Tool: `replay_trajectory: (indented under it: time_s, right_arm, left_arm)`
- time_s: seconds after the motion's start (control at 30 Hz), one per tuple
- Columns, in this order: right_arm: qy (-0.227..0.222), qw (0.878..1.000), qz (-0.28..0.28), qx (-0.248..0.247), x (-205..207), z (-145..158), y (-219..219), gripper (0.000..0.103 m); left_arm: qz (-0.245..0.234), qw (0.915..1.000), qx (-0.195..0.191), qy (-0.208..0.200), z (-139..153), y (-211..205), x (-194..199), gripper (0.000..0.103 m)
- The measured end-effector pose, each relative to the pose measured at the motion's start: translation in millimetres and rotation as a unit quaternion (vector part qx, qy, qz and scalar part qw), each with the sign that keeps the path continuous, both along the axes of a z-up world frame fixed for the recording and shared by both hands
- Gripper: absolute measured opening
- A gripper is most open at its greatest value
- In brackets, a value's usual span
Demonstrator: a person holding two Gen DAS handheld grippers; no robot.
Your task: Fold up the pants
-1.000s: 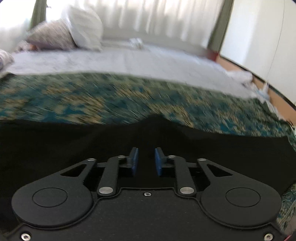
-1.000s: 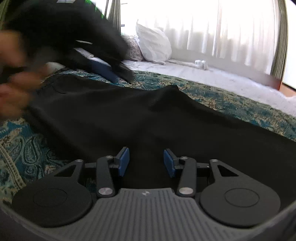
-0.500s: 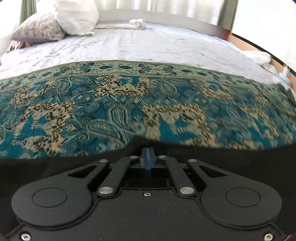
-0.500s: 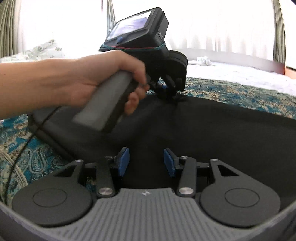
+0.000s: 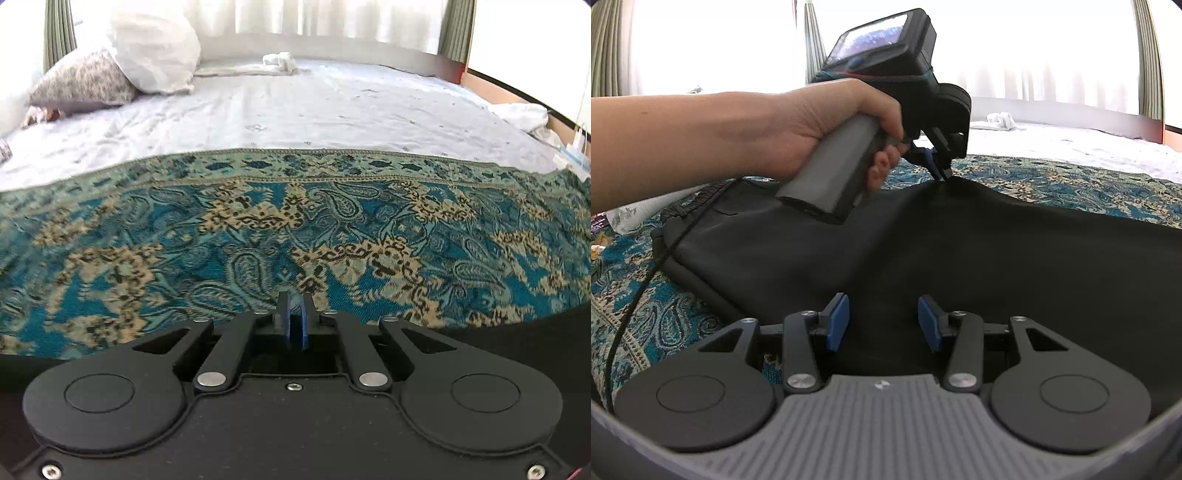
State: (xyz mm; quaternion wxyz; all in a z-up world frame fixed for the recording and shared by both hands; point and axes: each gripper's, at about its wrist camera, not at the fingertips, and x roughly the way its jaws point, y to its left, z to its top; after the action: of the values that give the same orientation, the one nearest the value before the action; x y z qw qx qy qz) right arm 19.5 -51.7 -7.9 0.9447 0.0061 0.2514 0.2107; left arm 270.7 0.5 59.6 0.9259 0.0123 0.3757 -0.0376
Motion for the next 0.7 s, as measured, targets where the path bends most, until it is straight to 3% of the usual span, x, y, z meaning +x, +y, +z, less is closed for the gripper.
replay_trajectory:
  time_s: [0.2, 0.33, 0.5, 0.7]
  right_arm:
    - [0.017, 0.999, 0.0, 0.032, 0, 10, -11, 0.064]
    - [0.028, 0.998, -0.029, 0.055, 0, 22, -31, 0.066]
    - [0.024, 0.997, -0.075, 0.018, -8, 26, -63, 0.066]
    - [0.039, 0.988, -0.145, -0.037, -7, 23, -130, 0.067]
  left_arm:
    - [0.003, 0.9999, -0.007, -0.011, 13, 10, -35, 0.014]
    - [0.001, 0.9997, -0.007, -0.024, 19, 19, -69, 0.019]
    - [-0.007, 0.999, -0.007, -0.044, 17, 29, -123, 0.021]
    - [-0.023, 0.9991, 0.003, -0.035, -6, 37, -182, 0.021]
